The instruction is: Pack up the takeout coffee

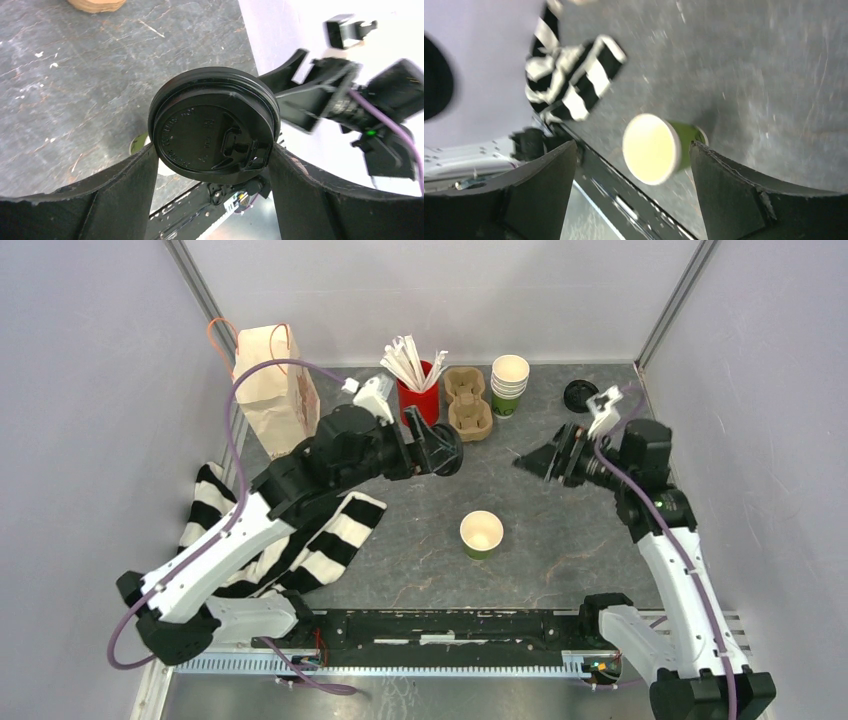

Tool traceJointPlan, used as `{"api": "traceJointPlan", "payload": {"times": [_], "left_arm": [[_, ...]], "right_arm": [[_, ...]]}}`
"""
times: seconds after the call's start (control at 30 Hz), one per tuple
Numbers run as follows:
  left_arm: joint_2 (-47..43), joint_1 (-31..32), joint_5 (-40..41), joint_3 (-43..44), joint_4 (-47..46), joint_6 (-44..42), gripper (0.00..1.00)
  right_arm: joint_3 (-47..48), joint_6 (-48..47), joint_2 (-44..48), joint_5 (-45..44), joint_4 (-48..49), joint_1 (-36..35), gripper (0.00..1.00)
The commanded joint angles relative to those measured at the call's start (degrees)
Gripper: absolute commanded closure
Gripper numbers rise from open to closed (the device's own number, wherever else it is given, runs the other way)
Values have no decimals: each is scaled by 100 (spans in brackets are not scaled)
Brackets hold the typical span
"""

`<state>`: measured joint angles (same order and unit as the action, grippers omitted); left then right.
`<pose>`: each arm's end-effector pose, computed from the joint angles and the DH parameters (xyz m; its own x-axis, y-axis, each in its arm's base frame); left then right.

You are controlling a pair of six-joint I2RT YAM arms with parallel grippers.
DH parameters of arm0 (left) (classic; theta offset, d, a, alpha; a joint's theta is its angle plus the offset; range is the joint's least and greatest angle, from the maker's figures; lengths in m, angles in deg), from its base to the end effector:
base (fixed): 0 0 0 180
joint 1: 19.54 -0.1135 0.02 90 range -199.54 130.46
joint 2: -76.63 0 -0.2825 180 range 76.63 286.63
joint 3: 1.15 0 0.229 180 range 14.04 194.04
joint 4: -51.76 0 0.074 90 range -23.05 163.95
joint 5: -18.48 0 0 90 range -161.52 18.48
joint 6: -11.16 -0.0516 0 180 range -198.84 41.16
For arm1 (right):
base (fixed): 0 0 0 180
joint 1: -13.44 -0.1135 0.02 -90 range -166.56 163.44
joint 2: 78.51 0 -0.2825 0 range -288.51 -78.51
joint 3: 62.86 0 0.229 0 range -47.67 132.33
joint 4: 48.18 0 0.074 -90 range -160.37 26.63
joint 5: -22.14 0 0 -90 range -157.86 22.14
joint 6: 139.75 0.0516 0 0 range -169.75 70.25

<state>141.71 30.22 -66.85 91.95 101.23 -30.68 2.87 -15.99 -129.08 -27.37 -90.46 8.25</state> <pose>0.1452 -0.1651 0.4314 -0.6879 -0.3366 -0.6430 0.2989 0.6760 -0.6735 0.1587 0.0481 0.3400 -0.7355 0.3576 -0.5755 -0.2834 0.6091 0.7407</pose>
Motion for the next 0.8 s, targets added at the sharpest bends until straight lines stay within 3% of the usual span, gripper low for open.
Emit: {"api": "traceJointPlan", "payload": {"times": [0.0, 0.13, 0.3, 0.77], "left_arm": [[-342, 16, 248, -289, 390, -7, 20], [-357, 16, 27, -413, 559, 31, 20], [-255, 16, -251, -470, 654, 51, 20], [-138, 51, -588, -707, 620, 375, 22]], "right_arm": [[-1021, -782, -97, 128, -74, -214, 12], [-1541, -1012, -419, 108, 271, -293, 14], [-1854, -1133, -842, 83, 662, -508, 24], [-2232, -194, -1444, 153, 2217, -1131, 40]]}}
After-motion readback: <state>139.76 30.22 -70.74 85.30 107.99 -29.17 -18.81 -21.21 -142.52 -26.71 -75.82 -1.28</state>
